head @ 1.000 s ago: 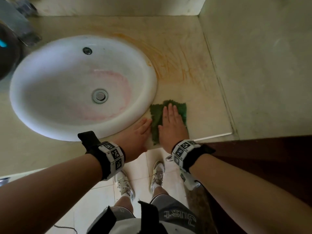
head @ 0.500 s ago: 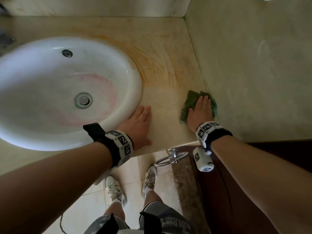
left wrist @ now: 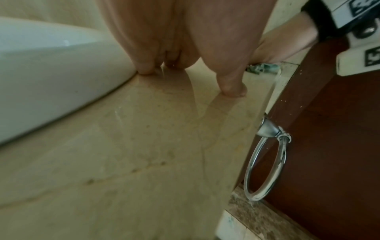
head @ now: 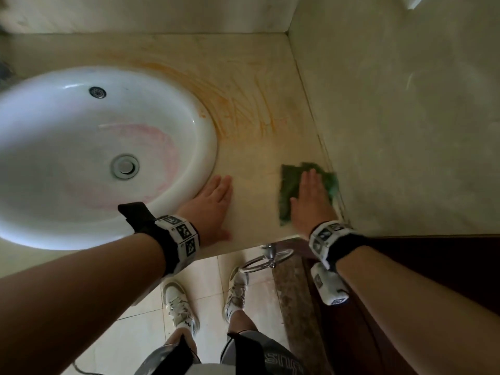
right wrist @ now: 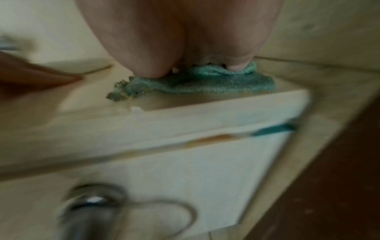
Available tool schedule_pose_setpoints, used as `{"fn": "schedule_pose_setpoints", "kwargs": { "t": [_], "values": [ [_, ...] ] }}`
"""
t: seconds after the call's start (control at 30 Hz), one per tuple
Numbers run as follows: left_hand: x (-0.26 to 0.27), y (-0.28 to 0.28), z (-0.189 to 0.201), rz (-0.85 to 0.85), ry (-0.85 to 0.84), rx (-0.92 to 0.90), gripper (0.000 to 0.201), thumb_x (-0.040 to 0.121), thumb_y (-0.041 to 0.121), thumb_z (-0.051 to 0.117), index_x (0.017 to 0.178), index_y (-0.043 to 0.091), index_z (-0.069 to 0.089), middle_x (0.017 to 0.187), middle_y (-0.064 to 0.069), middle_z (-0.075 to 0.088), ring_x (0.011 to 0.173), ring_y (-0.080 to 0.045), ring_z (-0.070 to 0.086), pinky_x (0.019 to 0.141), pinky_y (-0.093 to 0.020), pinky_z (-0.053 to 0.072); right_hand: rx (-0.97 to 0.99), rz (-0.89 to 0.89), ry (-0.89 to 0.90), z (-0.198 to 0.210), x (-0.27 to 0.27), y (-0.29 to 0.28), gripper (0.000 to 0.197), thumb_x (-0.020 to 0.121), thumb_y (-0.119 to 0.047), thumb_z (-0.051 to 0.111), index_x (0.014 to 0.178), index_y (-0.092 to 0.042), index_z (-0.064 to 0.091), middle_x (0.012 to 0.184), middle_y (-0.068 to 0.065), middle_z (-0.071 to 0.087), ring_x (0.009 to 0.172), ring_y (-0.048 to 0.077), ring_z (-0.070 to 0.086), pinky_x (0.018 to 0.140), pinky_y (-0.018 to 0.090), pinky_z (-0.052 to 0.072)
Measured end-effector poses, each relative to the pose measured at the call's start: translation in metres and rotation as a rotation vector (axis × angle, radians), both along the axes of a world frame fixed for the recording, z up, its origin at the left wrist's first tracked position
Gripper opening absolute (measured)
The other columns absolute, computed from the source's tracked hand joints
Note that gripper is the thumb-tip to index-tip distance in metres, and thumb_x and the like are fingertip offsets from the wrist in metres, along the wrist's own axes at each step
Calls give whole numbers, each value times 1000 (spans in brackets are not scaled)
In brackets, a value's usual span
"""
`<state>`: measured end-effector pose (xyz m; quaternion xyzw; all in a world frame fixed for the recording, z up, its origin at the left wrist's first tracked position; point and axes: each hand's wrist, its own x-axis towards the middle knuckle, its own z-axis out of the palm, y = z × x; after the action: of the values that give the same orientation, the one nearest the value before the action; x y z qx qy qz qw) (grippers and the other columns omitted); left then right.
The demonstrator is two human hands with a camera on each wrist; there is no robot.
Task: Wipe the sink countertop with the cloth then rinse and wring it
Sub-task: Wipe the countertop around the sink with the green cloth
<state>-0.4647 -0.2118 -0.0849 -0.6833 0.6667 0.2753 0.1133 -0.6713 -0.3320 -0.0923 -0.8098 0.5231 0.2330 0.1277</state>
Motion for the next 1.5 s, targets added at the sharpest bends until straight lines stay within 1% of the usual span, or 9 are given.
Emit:
{"fn": "schedule_pose_setpoints", "kwargs": {
  "t": [0.2,0.33,0.47,0.63,0.8,0.93,1.07,1.27,1.5],
  "values": [
    [1,2,-4,4,0,-7,111,83,55,62,151,5,-11,158,-8,-23,147,-26,-16,117,-32,-4,-52,-132,-63,-5,40,-39,69,101,-33,27,150,0,-7,159,18,-10,148,31,-5,121,40,3],
    [1,1,-4,-5,-5,-2,112,83,57,61,151,7,-13,158,-7,-22,147,-26,-16,115,-32,-7,-38,139,-54,-5,78,-14,68,101,-35,25,151,-3,-9,159,16,-13,148,30,-9,121,41,3],
    [1,1,-2,-30,-34,-7,111,84,58,59,150,6,-14,159,-10,-20,147,-27,-15,117,-35,-6,40,339,-70,7,56,58,70,101,-37,27,151,-9,-13,160,9,-17,148,25,-13,119,37,-1],
    [4,3,-1,-32,1,1,111,83,54,63,151,6,-9,159,-9,-20,147,-27,-14,118,-34,-3,9,175,-2,8,11,39,67,101,-35,24,151,-7,-12,159,12,-17,148,25,-13,120,37,-1],
    [3,2,0,-31,-7,-15,111,82,54,64,152,5,-7,160,-9,-18,148,-27,-12,118,-35,0,-48,32,-5,-1,41,-6,67,101,-34,24,151,-2,-8,160,16,-11,148,30,-8,122,41,4],
    [0,1,2,-36,-33,-14,109,84,57,60,152,4,-7,160,-10,-16,147,-27,-13,117,-34,-5,-69,189,-50,-2,81,19,66,102,-34,26,151,-4,-6,160,15,-10,148,29,-7,121,39,3],
    [-2,-1,2,-57,-74,-24,105,85,65,51,152,3,-2,160,-15,-9,147,-30,-11,117,-35,-7,-13,345,-79,0,64,57,68,101,-37,26,152,-9,-9,160,10,-13,148,24,-10,121,38,4],
    [2,1,1,-23,-18,-11,111,83,55,63,152,5,-9,159,-8,-19,147,-26,-13,118,-33,-2,-71,87,0,-3,16,3,67,101,-36,23,151,-3,-9,160,15,-12,148,28,-8,122,37,1],
    [2,1,-6,-18,-34,-37,113,81,57,64,152,6,-9,160,-9,-18,148,-27,-11,118,-34,-1,-93,-129,-96,-9,63,-74,67,101,-32,28,151,0,-3,160,17,-6,148,31,-2,121,39,3]
  ]
}}
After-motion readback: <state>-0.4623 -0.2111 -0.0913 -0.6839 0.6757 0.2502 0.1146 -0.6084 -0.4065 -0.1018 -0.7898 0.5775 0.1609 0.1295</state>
